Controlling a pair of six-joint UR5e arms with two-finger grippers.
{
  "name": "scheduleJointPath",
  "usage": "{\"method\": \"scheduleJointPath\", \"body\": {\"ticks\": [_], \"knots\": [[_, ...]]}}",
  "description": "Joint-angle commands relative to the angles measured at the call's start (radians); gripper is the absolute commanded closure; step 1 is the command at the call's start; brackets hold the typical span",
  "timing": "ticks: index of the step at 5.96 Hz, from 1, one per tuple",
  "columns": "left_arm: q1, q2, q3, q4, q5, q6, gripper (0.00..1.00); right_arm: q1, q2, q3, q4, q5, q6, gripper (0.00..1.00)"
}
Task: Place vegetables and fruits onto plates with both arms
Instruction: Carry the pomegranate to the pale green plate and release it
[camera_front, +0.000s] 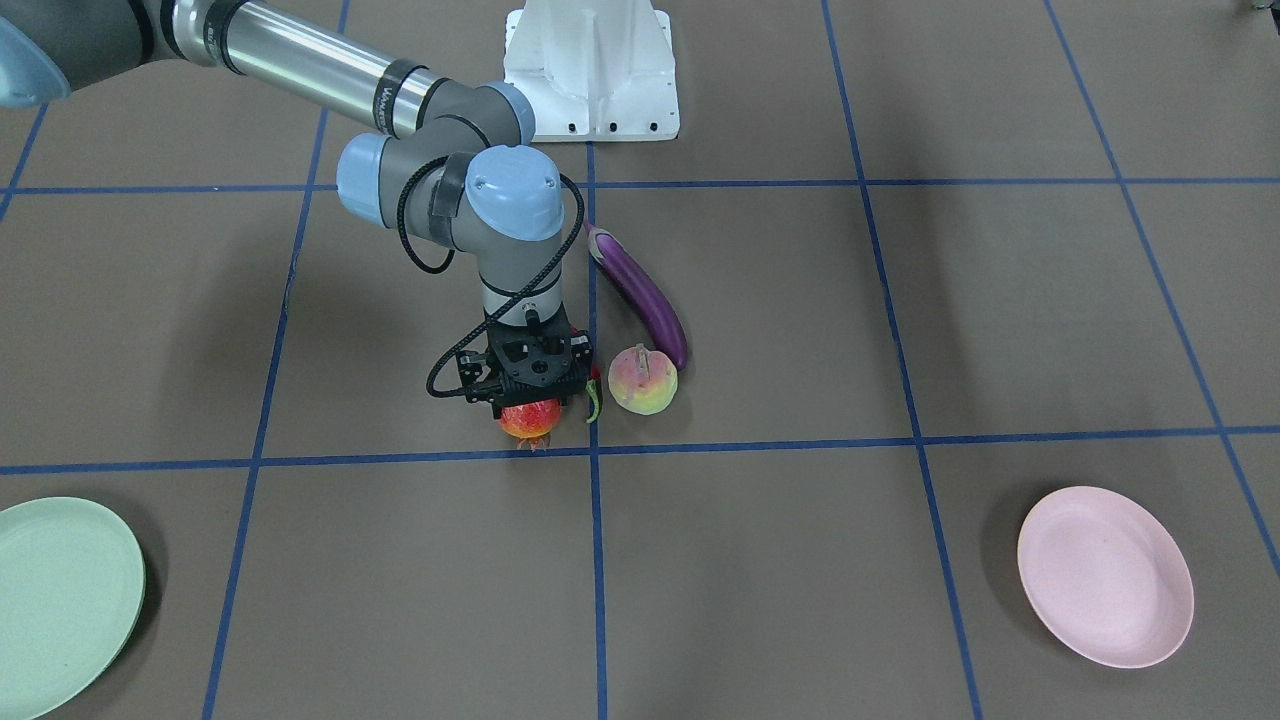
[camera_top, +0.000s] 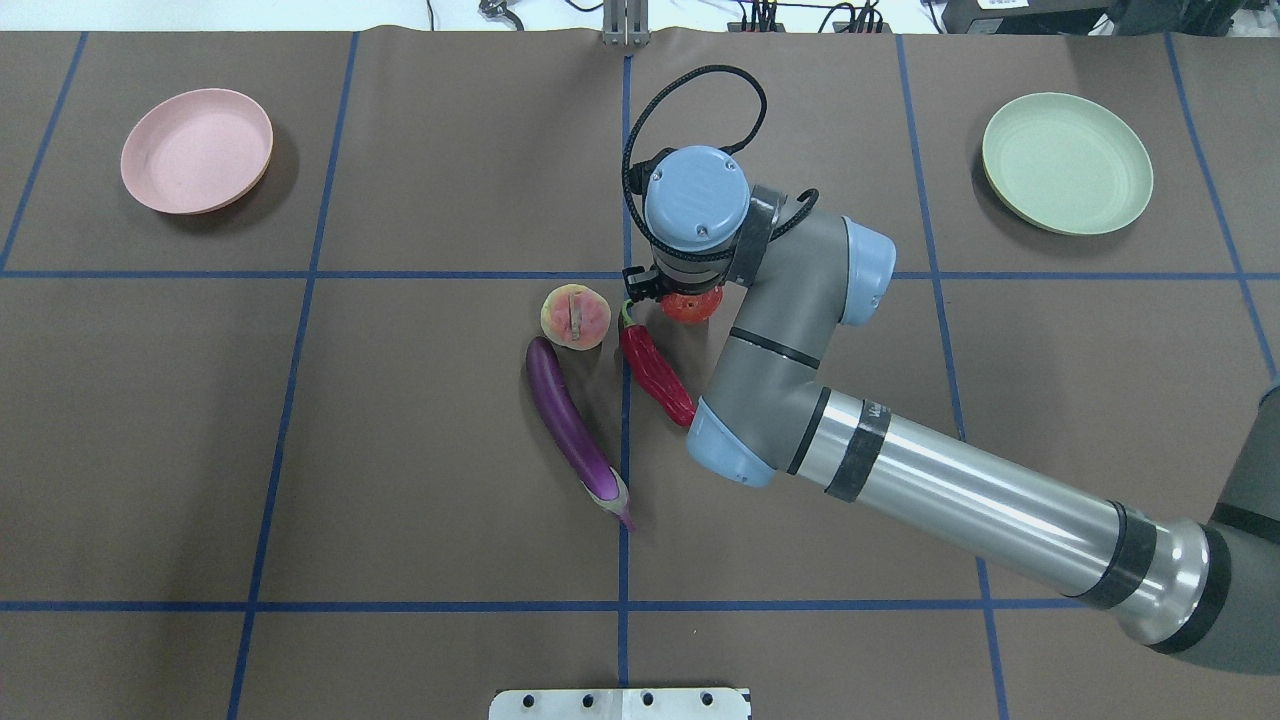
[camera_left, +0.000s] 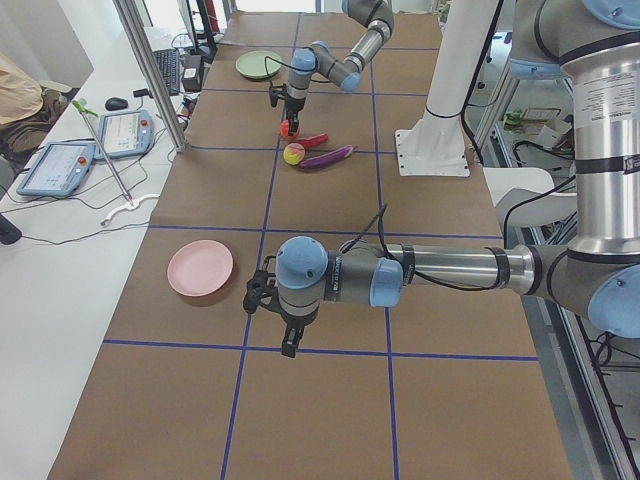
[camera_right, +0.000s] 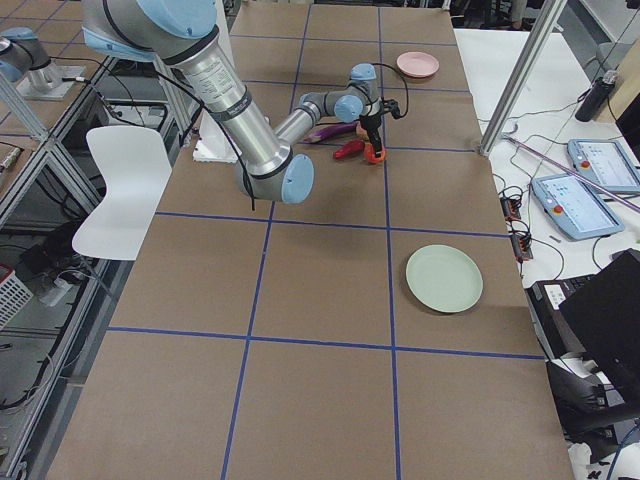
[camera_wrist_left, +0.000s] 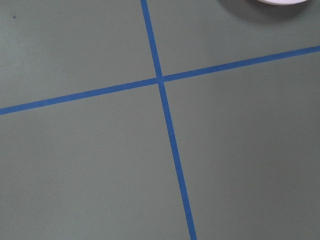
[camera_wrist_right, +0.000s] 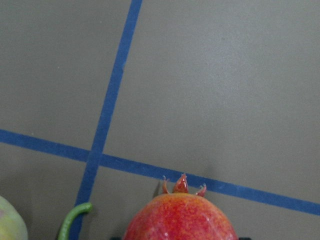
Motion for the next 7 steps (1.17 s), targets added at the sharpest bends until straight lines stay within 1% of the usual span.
{"method": "scheduleJointPath", "body": {"ticks": [1,2,3,4,5,6,7], "knots": [[0.000,0.000,0.000,0.001,0.000,0.000,0.00,0.127,-0.002,0.005,0.000,0.115,-0.152,1.00],[0.000,0.000,-0.002,0.001,0.000,-0.002,0.00,0.212,-0.043,0.002,0.004,0.178,-0.317,1.00],[0.000,0.000,-0.002,0.001,-0.002,-0.005,0.00,0.290,-0.080,-0.023,0.017,0.242,-0.481,1.00],[0.000,0.002,-0.002,0.000,-0.005,-0.003,0.00,0.388,-0.142,-0.109,0.173,0.375,-0.589,1.00],[0.000,0.002,-0.003,0.000,-0.006,-0.003,0.00,0.463,-0.184,-0.279,0.374,0.454,-0.721,1.00],[0.000,0.002,-0.003,0.000,-0.006,-0.003,0.00,0.522,-0.189,-0.401,0.448,0.468,-0.792,1.00],[0.000,0.000,-0.003,0.000,-0.008,-0.002,0.00,0.577,-0.198,-0.459,0.451,0.512,-0.838,1.00]]}}
